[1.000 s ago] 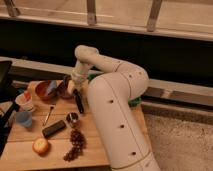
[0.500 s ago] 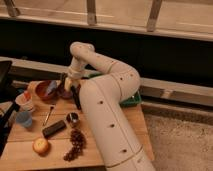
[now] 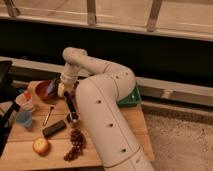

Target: Wipe purple bowl with brush

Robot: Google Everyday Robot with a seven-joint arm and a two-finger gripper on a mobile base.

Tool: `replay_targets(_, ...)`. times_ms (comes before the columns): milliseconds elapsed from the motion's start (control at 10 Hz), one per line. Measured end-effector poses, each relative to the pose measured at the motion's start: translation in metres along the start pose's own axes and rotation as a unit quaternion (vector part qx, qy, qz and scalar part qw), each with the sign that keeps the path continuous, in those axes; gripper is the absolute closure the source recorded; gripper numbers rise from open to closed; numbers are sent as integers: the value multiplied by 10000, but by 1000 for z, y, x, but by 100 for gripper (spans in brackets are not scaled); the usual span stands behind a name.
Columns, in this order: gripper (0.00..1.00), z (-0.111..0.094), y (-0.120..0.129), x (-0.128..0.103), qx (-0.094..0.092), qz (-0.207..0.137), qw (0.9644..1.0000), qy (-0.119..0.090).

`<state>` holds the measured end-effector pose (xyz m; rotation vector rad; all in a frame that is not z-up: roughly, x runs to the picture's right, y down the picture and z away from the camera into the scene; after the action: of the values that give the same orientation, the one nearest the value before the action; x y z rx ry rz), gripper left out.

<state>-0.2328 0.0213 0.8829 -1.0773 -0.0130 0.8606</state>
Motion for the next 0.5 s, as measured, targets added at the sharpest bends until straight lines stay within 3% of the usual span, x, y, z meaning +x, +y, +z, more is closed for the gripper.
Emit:
replay_targets(300, 100, -8, -18, 27, 40, 361, 9993, -23)
replay_targets(500, 100, -23, -34, 22, 177, 432, 9989, -95)
